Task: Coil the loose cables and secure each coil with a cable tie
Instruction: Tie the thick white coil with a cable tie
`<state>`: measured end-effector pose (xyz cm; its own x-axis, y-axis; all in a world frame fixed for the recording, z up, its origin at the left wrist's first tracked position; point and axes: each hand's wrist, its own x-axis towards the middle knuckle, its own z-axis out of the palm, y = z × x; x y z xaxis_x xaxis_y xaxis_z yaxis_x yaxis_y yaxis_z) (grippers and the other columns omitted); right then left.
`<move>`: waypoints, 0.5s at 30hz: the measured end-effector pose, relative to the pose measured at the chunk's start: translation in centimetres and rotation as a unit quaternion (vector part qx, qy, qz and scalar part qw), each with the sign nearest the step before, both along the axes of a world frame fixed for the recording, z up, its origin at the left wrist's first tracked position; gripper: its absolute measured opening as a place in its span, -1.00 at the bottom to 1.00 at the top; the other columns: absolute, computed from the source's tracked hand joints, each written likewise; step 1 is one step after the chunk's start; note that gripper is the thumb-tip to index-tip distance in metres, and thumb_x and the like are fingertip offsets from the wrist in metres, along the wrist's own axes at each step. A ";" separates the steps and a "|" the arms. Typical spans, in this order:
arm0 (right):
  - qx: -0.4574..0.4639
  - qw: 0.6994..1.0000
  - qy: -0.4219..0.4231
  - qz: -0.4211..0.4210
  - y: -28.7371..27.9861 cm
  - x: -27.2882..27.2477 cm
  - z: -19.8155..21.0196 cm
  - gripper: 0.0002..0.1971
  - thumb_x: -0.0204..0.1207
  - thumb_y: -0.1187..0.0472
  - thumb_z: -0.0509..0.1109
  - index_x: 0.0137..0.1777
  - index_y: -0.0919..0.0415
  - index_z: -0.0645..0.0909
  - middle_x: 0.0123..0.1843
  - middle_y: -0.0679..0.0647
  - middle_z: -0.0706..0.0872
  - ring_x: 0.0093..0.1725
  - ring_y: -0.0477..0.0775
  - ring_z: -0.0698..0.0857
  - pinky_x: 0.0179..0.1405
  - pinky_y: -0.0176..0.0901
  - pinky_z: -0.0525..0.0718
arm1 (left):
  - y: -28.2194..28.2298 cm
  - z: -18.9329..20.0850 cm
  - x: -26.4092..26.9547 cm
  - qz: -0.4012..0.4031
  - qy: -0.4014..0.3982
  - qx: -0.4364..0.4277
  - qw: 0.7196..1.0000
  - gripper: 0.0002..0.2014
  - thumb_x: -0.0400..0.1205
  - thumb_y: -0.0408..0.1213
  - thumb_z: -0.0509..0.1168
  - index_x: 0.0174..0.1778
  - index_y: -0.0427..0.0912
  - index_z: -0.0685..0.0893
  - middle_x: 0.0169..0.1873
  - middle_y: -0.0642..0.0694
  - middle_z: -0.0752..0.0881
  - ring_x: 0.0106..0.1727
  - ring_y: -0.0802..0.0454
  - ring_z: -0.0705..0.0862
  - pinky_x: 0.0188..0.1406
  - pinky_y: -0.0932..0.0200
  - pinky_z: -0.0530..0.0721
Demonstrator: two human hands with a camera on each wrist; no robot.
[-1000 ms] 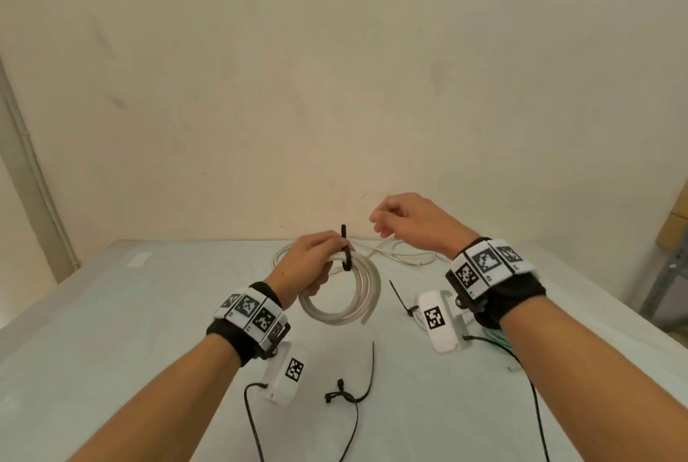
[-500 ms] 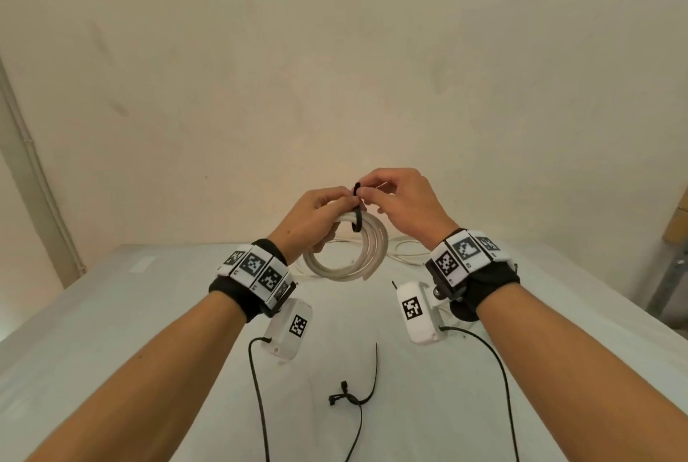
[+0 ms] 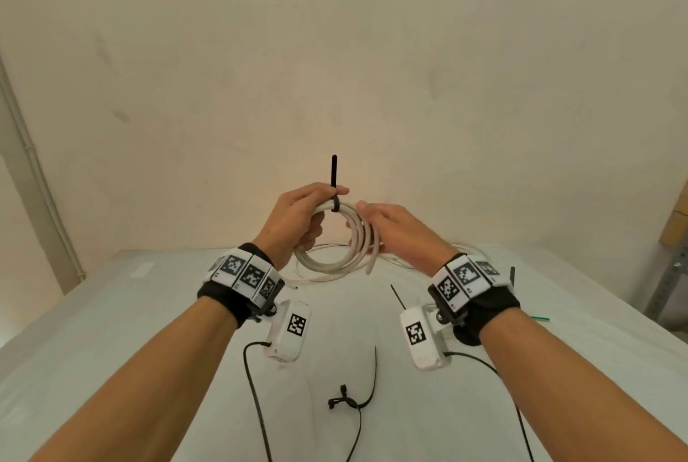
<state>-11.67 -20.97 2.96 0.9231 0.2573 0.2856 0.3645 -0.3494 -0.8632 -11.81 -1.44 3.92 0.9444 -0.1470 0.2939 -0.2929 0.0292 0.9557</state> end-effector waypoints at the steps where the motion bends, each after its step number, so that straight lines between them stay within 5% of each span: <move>1: 0.056 0.998 0.030 0.022 0.4 -0.2 -0.5 -0.46 0.82 -0.17 0.15 0.13 0.36 0.67 -0.19 0.12 0.71 -0.17 0.10 0.70 0.16 0.21 0.79 | 0.0 0.4 0.0 -0.004 0.004 -0.009 1.000 -0.74 0.80 -0.12 0.28 0.16 -0.14 0.84 -0.53 -0.02 0.20 -0.57 0.04 0.11 -0.63 0.26 0.10; 4: 0.243 0.966 0.074 0.040 1.9 -0.7 -1.1 -0.59 0.87 -0.06 0.11 0.09 0.21 0.67 -0.25 0.11 0.68 -0.22 0.06 0.66 0.15 0.21 0.64 | -0.4 1.1 -0.3 0.004 0.008 -0.048 0.999 -0.74 0.78 -0.12 0.29 0.13 -0.19 0.82 -0.53 -0.04 0.19 -0.59 0.04 0.11 -0.64 0.26 0.09; 7: 0.381 0.916 0.117 0.051 2.9 -1.2 -0.4 -0.63 0.89 0.07 0.10 0.06 0.24 0.68 -0.30 0.11 0.61 -0.30 0.00 0.58 0.06 0.01 0.54 | -0.9 1.2 -0.6 0.023 0.003 -0.088 0.996 -0.75 0.78 -0.15 0.29 0.10 -0.21 0.82 -0.55 -0.04 0.22 -0.61 0.06 0.13 -0.66 0.27 0.08; 13: 0.494 0.845 0.197 0.060 3.6 -2.0 0.8 -0.60 0.87 -0.02 0.13 0.03 0.27 0.65 -0.45 0.06 0.43 -0.44 -0.01 0.39 0.18 -0.02 0.64 | -2.0 1.7 -0.9 0.048 0.035 -0.197 0.979 -0.80 0.75 -0.16 0.31 0.02 -0.13 0.83 -0.58 -0.01 0.25 -0.63 0.09 0.15 -0.72 0.28 0.14; 15: 0.482 0.854 0.190 0.044 3.7 -2.2 1.3 -0.58 0.86 -0.09 0.12 0.01 0.24 0.60 -0.49 0.02 0.34 -0.53 -0.04 0.29 -0.12 -0.06 0.72 | -2.6 1.8 -1.1 0.074 0.037 -0.218 0.972 -0.81 0.73 -0.16 0.32 -0.10 -0.11 0.81 -0.57 -0.02 0.24 -0.62 0.08 0.16 -0.70 0.27 0.13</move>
<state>-13.87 -17.23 4.23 0.9857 0.1446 0.0868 -0.0186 0.6047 -0.7962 -12.88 -4.03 5.68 0.9665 0.1160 0.2289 -0.2564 0.3988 0.8805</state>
